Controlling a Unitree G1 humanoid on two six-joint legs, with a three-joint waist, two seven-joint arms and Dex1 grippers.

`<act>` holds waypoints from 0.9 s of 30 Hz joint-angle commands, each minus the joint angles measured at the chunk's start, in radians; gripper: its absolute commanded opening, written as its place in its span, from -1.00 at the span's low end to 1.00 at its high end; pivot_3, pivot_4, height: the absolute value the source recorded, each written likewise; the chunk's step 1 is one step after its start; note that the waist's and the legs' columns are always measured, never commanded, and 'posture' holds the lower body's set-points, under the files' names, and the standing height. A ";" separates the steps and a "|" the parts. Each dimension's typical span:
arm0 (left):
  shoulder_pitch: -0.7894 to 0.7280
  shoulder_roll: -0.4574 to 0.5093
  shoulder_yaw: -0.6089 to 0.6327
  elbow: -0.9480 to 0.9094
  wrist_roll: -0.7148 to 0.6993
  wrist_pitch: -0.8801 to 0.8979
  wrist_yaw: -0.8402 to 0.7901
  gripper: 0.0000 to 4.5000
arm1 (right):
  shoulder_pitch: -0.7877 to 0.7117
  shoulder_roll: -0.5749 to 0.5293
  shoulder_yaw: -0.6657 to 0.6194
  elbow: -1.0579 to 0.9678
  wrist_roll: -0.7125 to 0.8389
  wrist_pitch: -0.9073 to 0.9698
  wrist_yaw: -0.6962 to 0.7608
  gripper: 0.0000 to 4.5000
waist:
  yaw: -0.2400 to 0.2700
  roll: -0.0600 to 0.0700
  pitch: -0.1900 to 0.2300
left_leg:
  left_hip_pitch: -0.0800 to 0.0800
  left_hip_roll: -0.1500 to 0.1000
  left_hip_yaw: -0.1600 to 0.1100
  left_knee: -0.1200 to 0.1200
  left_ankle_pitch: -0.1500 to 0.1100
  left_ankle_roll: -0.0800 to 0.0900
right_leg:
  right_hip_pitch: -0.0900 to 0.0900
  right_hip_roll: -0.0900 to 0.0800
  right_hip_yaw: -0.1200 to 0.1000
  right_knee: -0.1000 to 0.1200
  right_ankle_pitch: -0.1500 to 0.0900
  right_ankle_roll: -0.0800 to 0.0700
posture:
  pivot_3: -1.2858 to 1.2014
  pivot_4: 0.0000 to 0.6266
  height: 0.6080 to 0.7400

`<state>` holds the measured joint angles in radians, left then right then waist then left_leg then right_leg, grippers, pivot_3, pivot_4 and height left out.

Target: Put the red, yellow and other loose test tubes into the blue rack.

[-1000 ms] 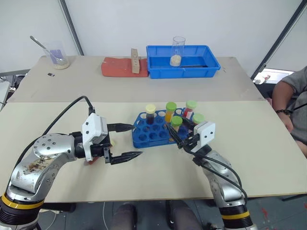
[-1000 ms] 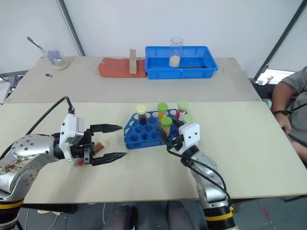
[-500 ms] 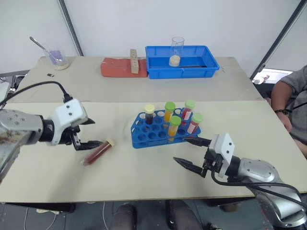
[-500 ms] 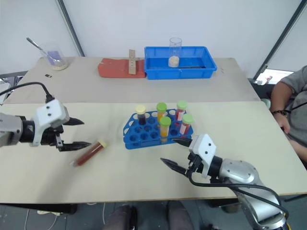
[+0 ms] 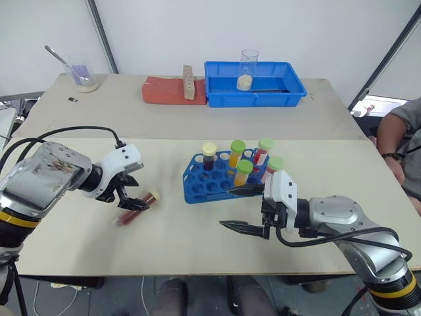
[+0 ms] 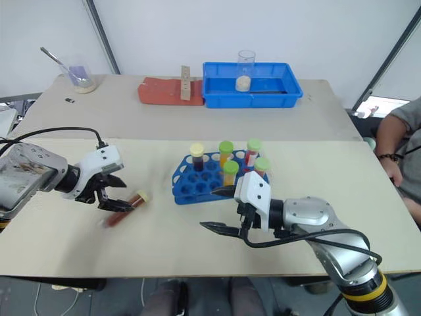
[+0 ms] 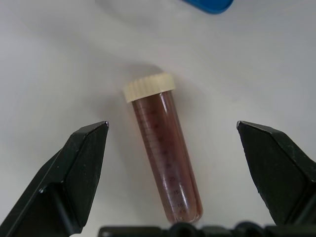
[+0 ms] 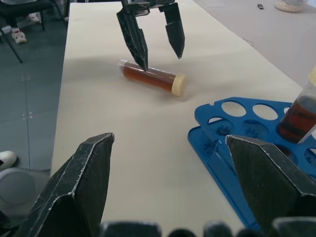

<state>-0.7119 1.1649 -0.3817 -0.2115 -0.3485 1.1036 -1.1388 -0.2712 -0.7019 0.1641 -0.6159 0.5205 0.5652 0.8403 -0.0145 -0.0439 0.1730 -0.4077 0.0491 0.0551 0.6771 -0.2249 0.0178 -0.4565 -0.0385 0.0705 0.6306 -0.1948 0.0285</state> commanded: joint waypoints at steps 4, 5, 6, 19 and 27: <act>-0.042 -0.023 -0.083 0.028 0.089 0.022 0.007 1.00 | -0.035 -0.009 -0.023 -0.016 0.017 -0.004 0.031 0.79 | 0.000 0.000 0.000 | 0.000 0.000 0.000 0.000 0.000 0.000 | 0.000 0.000 0.000 0.000 0.000 0.000 | 0.03 -0.52 1.00; -0.048 -0.038 -0.092 0.039 0.094 0.036 0.014 1.00 | -0.037 -0.009 -0.022 -0.015 0.015 -0.004 0.033 0.79 | 0.001 0.000 0.000 | 0.000 0.000 0.000 0.000 0.000 0.000 | 0.000 0.000 0.000 0.000 0.000 0.000 | 0.03 -0.52 1.00; -0.058 -0.059 -0.100 0.056 0.098 0.050 0.019 1.00 | -0.039 -0.010 -0.019 -0.015 0.009 -0.006 0.034 0.79 | 0.002 0.000 0.000 | 0.000 0.000 -0.001 0.001 0.000 0.000 | 0.000 0.000 0.000 0.001 0.000 0.000 | 0.03 -0.52 1.00; -0.116 -0.169 -0.190 0.220 0.206 -0.009 0.016 0.61 | -0.056 -0.010 -0.043 -0.072 0.066 0.067 0.013 0.80 | 0.001 0.000 0.000 | -0.001 -0.001 -0.002 0.002 0.000 0.000 | 0.000 0.000 0.000 0.002 0.004 0.007 | 0.03 -0.52 1.00; -0.097 -0.199 -0.185 0.256 0.256 -0.061 0.009 -0.59 | -0.056 -0.015 -0.064 -0.093 0.091 0.108 -0.012 0.80 | 0.003 0.000 0.000 | 0.000 -0.001 -0.002 0.003 0.000 0.000 | 0.001 0.000 0.000 0.001 0.005 0.007 | 0.03 -0.52 1.00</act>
<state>-0.8214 0.9756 -0.5642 0.0400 -0.1050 1.0579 -1.1237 -0.3122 -0.7069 0.1405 -0.6687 0.5925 0.6671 0.8339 -0.0112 -0.0440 0.1728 -0.4080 0.0483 0.0530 0.6798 -0.2248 0.0179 -0.4552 -0.0384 0.0706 0.6319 -0.1900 0.0357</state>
